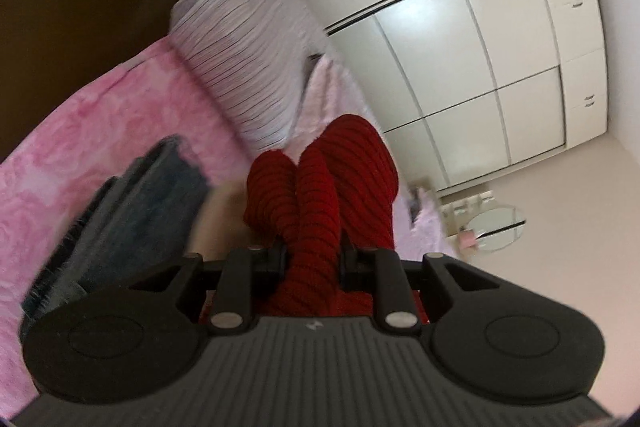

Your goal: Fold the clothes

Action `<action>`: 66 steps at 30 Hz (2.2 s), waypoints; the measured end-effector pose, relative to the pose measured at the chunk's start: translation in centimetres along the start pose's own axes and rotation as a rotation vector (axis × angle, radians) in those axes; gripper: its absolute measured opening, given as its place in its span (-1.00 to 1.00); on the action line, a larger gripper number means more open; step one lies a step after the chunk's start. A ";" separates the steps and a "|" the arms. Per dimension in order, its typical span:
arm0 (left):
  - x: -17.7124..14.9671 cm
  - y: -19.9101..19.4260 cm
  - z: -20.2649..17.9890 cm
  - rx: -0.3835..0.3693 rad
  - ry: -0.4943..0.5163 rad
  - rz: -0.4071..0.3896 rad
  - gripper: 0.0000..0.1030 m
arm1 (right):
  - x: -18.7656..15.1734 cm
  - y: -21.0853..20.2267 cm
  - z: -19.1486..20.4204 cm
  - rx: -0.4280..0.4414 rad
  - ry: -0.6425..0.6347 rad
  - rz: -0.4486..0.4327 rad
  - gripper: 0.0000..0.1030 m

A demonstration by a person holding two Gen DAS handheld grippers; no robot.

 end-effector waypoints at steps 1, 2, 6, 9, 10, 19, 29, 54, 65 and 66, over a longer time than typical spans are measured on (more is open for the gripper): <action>0.0 0.2 0.6 0.003 -0.001 0.003 -0.55 | -0.3 0.3 -0.7 -0.011 -0.002 -0.005 -0.41; 0.1 0.4 1.2 0.007 -0.003 0.006 -0.50 | -0.6 0.4 -1.2 -0.012 0.004 -0.014 -0.38; 0.3 0.3 1.4 0.043 0.040 0.006 -0.28 | -1.3 0.4 -2.1 -0.019 -0.013 -0.044 -0.14; 0.4 -0.4 0.5 0.084 0.094 -0.005 -0.25 | -0.8 0.0 -1.0 -0.079 -0.127 -0.047 0.11; 0.3 -0.7 0.0 0.103 0.115 -0.019 -0.25 | -0.6 -0.1 -0.4 -0.104 -0.172 -0.047 0.17; -0.9 -5.3 -6.0 0.217 0.345 -0.173 -0.30 | -1.8 -4.9 5.1 -0.398 -0.568 -0.257 0.20; -8.4 -2.1 -6.2 0.269 0.641 -0.038 -0.37 | -11.5 -2.3 9.7 -0.377 -1.004 -0.199 0.20; -12.4 -7.3 -7.7 0.341 0.649 -0.155 -0.28 | -15.7 -3.3 9.2 -0.363 -1.063 -0.193 0.21; -18.7 -12.3 -9.5 0.419 0.720 -0.149 0.00 | -19.1 -8.6 9.3 -0.385 -0.958 -0.162 0.21; -19.3 -12.7 -9.6 0.426 0.728 -0.154 0.03 | -19.6 -9.1 9.1 -0.394 -0.952 -0.157 0.21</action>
Point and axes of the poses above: each gripper's, at about its wrist camera, not at the fingertips, and y roughly the way its jaws point, z to its left, x to its top, the point moved 4 cm from there along y, roughly the way its jaws point, and after that the axes turned 9 degrees about -y, right-handed, at the moved point
